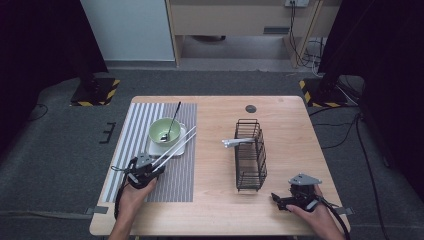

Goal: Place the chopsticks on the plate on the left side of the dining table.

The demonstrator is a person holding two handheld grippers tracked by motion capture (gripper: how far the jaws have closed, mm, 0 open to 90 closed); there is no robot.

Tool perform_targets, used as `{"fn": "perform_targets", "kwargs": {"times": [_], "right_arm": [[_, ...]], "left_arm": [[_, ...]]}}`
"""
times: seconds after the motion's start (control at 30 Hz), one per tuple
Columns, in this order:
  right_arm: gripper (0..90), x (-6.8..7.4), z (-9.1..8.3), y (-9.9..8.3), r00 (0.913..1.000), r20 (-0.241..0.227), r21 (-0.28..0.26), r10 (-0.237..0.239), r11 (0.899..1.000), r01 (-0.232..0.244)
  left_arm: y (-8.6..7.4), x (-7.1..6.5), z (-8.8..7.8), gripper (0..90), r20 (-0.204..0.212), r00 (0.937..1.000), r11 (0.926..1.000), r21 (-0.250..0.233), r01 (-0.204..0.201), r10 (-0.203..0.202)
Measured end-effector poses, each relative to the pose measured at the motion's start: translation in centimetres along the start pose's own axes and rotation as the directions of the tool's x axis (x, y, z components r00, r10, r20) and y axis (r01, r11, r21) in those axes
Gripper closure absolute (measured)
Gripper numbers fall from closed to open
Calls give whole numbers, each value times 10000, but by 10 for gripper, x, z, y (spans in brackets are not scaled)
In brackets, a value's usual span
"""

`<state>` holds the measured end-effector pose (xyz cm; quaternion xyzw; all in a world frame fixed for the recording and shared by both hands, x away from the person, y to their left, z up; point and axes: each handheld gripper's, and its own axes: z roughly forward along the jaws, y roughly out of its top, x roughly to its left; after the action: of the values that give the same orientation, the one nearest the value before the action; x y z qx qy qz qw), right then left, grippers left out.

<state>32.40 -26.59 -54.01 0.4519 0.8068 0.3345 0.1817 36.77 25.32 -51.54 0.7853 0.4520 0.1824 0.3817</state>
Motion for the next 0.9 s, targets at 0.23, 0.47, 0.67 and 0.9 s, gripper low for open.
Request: {"fn": "perform_targets", "kwargs": {"times": [0.23, 0.47, 0.67, 0.9], "right_arm": [[4, 0, 0, 0, 10000, -1, 1, 2, 10000, -2], [3, 0, 0, 0, 10000, 0, 3, 3, 10000, -3], [3, 0, 0, 0, 10000, 0, 4, 4, 10000, -4], [3, 0, 0, 0, 10000, -1, 0, 4, 10000, -4]], "left_arm": [[0, 0, 4, 828, 21, 10000, 10000, 22, 19, -19], [0, -2, 8, 828, -97, 9999, 9998, 167, 61, -60], [1, -3, 12, 828, -139, 9999, 9995, 313, 70, -65], [0, -2, 15, 827, -135, 9999, 9993, 374, 88, -83]]}}
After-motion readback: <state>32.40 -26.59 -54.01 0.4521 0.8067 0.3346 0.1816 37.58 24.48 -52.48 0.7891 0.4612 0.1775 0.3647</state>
